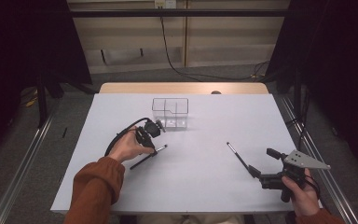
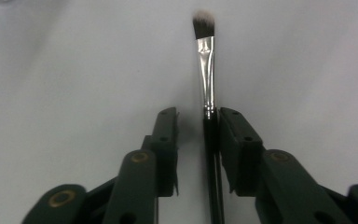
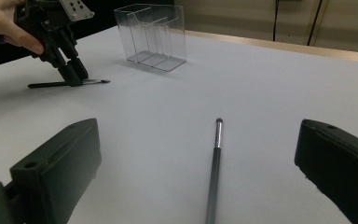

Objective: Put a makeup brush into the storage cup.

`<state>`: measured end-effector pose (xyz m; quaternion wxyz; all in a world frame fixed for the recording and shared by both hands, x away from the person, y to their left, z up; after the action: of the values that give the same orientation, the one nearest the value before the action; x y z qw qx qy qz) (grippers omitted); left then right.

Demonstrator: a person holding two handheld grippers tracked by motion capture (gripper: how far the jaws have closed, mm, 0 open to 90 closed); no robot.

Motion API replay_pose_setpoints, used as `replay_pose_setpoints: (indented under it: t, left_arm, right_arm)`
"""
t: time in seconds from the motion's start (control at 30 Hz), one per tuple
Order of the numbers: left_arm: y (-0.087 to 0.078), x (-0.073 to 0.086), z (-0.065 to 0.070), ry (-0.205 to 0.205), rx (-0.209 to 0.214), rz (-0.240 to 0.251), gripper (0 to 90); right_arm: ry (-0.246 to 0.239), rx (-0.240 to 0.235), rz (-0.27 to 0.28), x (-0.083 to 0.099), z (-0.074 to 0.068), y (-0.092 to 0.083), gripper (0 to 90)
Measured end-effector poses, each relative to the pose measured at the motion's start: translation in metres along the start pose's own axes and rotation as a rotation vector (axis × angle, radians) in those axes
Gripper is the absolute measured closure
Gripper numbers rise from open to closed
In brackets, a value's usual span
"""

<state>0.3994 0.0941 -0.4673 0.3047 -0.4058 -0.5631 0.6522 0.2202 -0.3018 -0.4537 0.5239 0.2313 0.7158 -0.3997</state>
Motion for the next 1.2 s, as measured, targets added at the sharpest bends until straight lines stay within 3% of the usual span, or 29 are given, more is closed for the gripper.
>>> replay_pose_setpoints:
  t: [0.17,0.3,0.4,0.67,0.8,1.0,1.2]
  left_arm:
    - [0.000,-0.005,0.002,0.030,-0.021,-0.049,73.0]
    - [0.000,-0.006,0.001,0.022,-0.022,-0.054,76.9]
    - [0.000,-0.006,0.003,0.043,-0.038,-0.056,83.3]
    - [-0.001,-0.004,0.000,0.021,-0.017,-0.042,83.9]
    - [-0.001,-0.002,-0.002,-0.020,0.003,-0.013,84.0]
    - [-0.002,0.000,-0.004,-0.037,0.016,-0.002,84.1]
    - [-0.004,0.004,-0.009,-0.078,0.012,0.041,84.1]
  right_arm:
    - [0.000,-0.002,-0.005,0.001,0.000,0.000,0.0]
    - [-0.002,-0.002,-0.006,0.001,0.000,-0.001,0.0]
    - [-0.001,-0.003,-0.008,0.001,0.000,-0.001,0.0]
    - [0.003,0.000,-0.011,0.002,0.000,-0.001,0.0]
    - [0.003,-0.001,-0.013,0.002,0.000,-0.001,0.0]
    - [0.004,-0.001,-0.013,0.002,0.000,0.000,0.0]
    - [0.005,-0.001,-0.013,0.001,0.001,0.000,0.0]
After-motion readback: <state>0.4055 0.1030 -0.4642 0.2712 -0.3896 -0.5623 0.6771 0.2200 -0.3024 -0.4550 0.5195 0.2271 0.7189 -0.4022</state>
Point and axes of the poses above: each handheld gripper's, and its own axes: y roughly forward along the jaws, x roughly out of its underside, z roughly to its right, the point moved 2 cm from there along y, roughly forward along the jaws, and after that the axes turned 2 degrees about -x, right-handed, at the moved point
